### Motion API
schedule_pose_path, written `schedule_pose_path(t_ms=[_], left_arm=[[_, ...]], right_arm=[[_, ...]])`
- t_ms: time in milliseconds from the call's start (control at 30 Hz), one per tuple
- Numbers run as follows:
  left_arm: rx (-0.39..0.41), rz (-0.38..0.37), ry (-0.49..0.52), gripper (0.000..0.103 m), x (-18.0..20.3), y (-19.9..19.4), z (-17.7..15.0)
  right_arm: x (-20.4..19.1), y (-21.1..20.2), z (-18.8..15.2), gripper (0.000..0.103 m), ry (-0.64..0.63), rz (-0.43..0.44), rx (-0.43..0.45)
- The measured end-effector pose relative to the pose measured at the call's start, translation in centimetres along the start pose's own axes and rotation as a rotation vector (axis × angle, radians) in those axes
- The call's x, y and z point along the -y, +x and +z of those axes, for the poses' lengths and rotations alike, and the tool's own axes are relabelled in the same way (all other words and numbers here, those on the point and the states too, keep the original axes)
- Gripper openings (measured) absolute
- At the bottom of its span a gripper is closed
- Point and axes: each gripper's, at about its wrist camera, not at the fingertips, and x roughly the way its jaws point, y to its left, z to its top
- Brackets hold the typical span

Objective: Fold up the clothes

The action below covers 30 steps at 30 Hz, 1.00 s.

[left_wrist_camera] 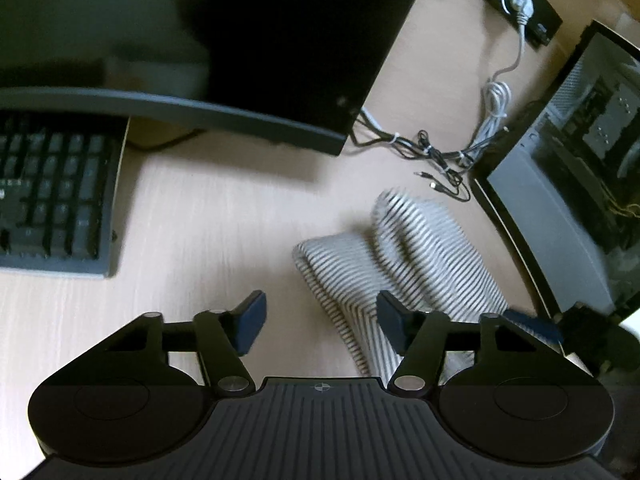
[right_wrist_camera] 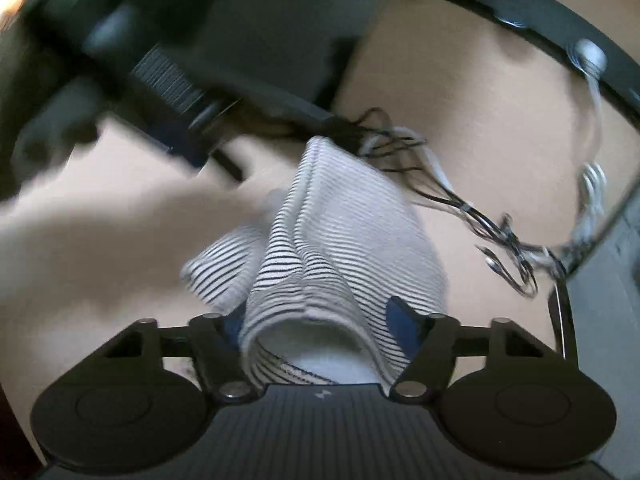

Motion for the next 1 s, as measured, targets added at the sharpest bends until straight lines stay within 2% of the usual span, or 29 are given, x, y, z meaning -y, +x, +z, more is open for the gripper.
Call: schedule_pose_path(t_ms=[100,167,233,300,367,433,467,533,567,633,667,800,900,1000], left_arm=[[-0.028,-0.06,-0.004,0.056,0.3,0.6,-0.3],[-0.048,-0.088,0.006,0.054,0.8,1.2,-0.5],[-0.08,-0.114,0.019,0.044,1.3,1.9,-0.8],[-0.119,-0.135,0.037,0.038,1.7,2.6,-1.1],[-0.148,-0.155,0.052,0.036,1.9,2.8,-1.4],[-0.167,-0.177,0.057,0.035,2.1,3.1,-1.7],[-0.172,-0.188,0.052,0.035,2.1,3.2,-1.8],[-0.183,-0.207,0.04,0.034,2.0,3.5,-1.9],[-0.189,-0.215,0.034,0.034,2.0,3.7,-2.0],[-0.2,-0.224,0.024,0.034,2.0,4.2,-2.2],[-0.205,-0.227,0.019,0.034,2.0,4.4,-2.3],[-0.225,-0.235,0.009,0.034,1.8,5.1,-2.5],[-0.222,-0.245,0.0,0.034,1.7,5.2,-2.6],[-0.215,-0.259,-0.011,0.033,1.4,5.1,-2.9]], right_arm=[[0.5,0.2,0.2,0.057,0.01,-0.036,-0.003],[-0.1,1.1,-0.1,0.064,-0.017,-0.029,-0.034],[-1.2,2.2,-0.7,0.073,-0.06,-0.042,-0.038],[-1.8,2.9,-1.0,0.073,-0.105,-0.083,-0.024],[-1.0,3.2,-0.9,0.068,-0.098,-0.101,-0.018],[0.2,3.1,-0.6,0.051,-0.067,-0.107,-0.013],[1.0,2.9,-0.4,0.048,-0.046,-0.11,-0.009],[3.2,2.4,0.0,0.04,0.059,-0.083,-0.013],[4.5,2.1,0.4,0.038,0.136,-0.048,-0.013],[6.5,0.6,1.3,0.024,0.296,0.057,0.025],[6.9,-0.3,2.0,0.02,0.336,0.1,0.051],[5.4,-2.0,4.5,0.019,0.296,0.239,0.091],[3.5,0.2,3.7,0.016,0.254,0.273,0.025],[3.1,2.2,2.3,0.016,0.297,0.305,-0.031]])
